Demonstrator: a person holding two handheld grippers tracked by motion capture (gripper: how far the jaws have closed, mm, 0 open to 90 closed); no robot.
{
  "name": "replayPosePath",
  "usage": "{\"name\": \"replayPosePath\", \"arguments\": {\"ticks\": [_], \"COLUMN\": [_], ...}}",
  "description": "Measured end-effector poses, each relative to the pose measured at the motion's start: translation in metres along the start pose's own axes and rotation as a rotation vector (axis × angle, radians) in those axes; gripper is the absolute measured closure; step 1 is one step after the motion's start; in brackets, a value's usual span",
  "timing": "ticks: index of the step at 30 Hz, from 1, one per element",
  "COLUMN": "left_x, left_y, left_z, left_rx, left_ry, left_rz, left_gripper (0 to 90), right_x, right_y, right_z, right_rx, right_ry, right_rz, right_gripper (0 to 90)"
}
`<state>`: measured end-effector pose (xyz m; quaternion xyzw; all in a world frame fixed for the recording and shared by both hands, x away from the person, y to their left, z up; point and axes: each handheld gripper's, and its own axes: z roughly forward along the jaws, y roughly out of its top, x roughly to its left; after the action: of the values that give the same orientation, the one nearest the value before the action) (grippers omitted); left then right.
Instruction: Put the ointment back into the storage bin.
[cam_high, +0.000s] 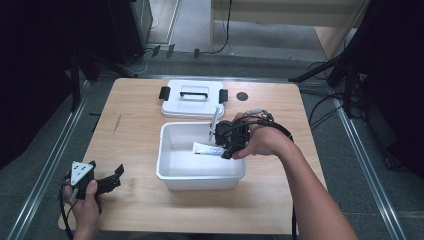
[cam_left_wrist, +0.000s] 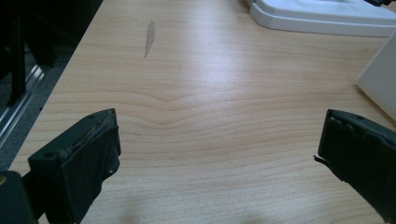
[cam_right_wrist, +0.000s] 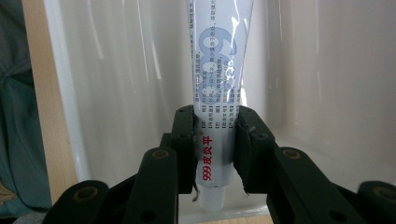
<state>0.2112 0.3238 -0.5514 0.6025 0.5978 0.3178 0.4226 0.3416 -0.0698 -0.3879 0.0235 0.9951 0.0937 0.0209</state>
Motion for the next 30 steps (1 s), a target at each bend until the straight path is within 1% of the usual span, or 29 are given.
{"name": "replayPosePath", "arguments": {"ticks": [2, 3, 4, 6, 10, 11, 15, 16, 17, 18, 20, 23, 30], "left_x": [0.000, 0.000, 0.000, 0.000, 0.000, 0.000, 0.000, 0.000, 0.000, 0.000, 0.000, 0.001, 0.001], "left_y": [0.000, 0.000, 0.000, 0.000, 0.000, 0.000, 0.000, 0.000, 0.000, 0.000, 0.000, 0.000, 0.000], "left_z": [0.000, 0.000, 0.000, 0.000, 0.000, 0.000, 0.000, 0.000, 0.000, 0.000, 0.000, 0.000, 0.000], "left_rx": [-0.001, -0.001, -0.001, -0.001, 0.000, 0.000, 0.002, 0.002, 0.002, 0.002, 0.002, 0.003, 0.005], "left_ry": [-0.001, -0.001, 0.000, 0.000, -0.001, 0.000, -0.001, -0.001, -0.001, -0.001, -0.001, 0.000, 0.000], "left_rz": [-0.004, -0.004, -0.004, 0.000, -0.001, 0.000, -0.001, -0.002, -0.002, -0.002, -0.003, -0.003, -0.004], "left_gripper": [0.0, 0.0, 0.0, 0.0, 0.0, 0.0, 0.0, 0.0, 0.0, 0.0, 0.0, 0.0, 0.0], "right_x": [0.000, 0.001, 0.000, 0.001, 0.003, 0.002, 0.002, 0.002, 0.002, 0.002, 0.002, 0.003, 0.004], "right_y": [0.000, -0.001, -0.001, 0.000, 0.001, 0.001, 0.002, 0.002, 0.002, 0.003, 0.004, 0.007, 0.011], "right_z": [0.001, 0.001, 0.003, 0.005, 0.012, 0.014, 0.024, 0.025, 0.025, 0.030, 0.034, 0.039, 0.048], "right_rx": [-0.010, -0.001, -0.009, 0.002, 0.027, 0.027, 0.040, 0.052, 0.052, 0.068, 0.082, 0.109, 0.148], "right_ry": [0.003, 0.000, 0.004, 0.004, 0.009, 0.015, 0.025, 0.023, 0.023, 0.025, 0.024, 0.023, 0.024], "right_rz": [-0.024, -0.013, -0.030, -0.023, -0.032, -0.042, -0.042, -0.032, -0.032, -0.037, -0.045, -0.046, -0.066], "right_gripper": [72.0, 72.0, 72.0, 72.0, 71.9, 71.9, 71.9, 71.9, 71.9, 71.9, 71.8, 71.7, 71.5]}}
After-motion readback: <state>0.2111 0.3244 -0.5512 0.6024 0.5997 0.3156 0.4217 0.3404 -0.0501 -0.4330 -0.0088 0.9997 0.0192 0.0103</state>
